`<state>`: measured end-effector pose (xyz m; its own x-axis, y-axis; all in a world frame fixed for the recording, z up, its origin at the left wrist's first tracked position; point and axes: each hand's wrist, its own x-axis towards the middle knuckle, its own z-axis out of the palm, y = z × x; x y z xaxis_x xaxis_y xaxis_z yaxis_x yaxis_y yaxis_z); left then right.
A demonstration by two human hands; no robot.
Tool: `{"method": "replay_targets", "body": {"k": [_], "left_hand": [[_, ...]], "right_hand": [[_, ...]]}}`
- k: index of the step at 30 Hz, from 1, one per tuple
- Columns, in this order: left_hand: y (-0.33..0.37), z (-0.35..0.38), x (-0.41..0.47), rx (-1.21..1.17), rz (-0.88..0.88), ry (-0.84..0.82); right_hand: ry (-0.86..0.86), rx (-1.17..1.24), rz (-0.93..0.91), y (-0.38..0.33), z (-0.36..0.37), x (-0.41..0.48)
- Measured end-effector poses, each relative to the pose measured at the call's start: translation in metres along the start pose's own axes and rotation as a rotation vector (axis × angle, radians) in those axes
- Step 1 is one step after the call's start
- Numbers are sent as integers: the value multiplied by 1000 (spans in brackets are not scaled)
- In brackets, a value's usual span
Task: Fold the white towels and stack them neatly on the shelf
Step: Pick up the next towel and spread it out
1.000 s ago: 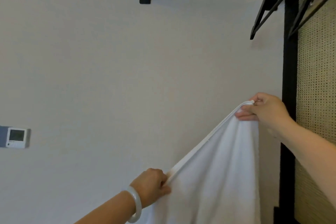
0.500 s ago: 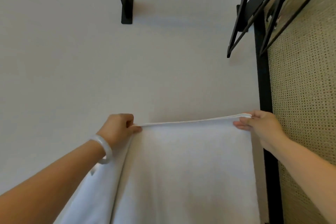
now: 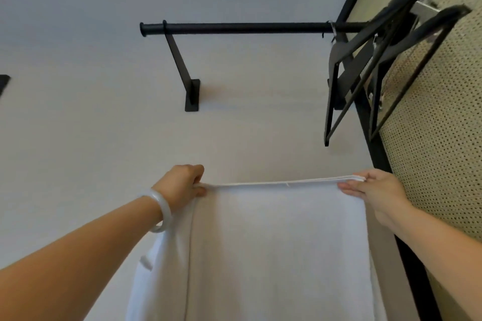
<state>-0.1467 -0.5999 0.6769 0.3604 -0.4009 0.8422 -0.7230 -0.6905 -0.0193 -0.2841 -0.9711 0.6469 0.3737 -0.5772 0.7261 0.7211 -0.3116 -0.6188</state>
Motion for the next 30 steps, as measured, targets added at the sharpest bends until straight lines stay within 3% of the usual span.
{"method": "replay_targets", "body": {"k": [5, 6, 9, 11, 14, 19, 21, 23, 26, 28, 30], "left_hand": [[17, -50, 23, -26, 179, 355], [17, -50, 21, -19, 214, 350], [3, -39, 13, 36, 269, 189], [-4, -38, 13, 13, 241, 182], [-7, -32, 20, -146, 68, 205], [-25, 30, 10, 95, -88, -206], [-28, 59, 2, 114, -144, -289], [-22, 69, 7, 123, -191, -243], [-11, 46, 39, 41, -220, 32], [-3, 21, 53, -101, -232, 194], [2, 11, 49, -188, -245, 227]], "right_hand": [[38, 100, -178, -50, 12, 27], [20, 96, -170, -55, 11, 29], [-74, 38, -122, -57, 4, 27], [-115, 26, -102, -55, 2, 26], [-119, 54, -83, -44, 5, 31], [-182, -85, 161, 14, 0, 26], [-189, -177, 274, 44, 0, 18], [-131, -182, 257, 57, 5, 19], [-11, -124, 33, 32, 19, 40], [2, 0, -69, 5, 25, 49], [-34, 50, -75, -9, 21, 45]]}}
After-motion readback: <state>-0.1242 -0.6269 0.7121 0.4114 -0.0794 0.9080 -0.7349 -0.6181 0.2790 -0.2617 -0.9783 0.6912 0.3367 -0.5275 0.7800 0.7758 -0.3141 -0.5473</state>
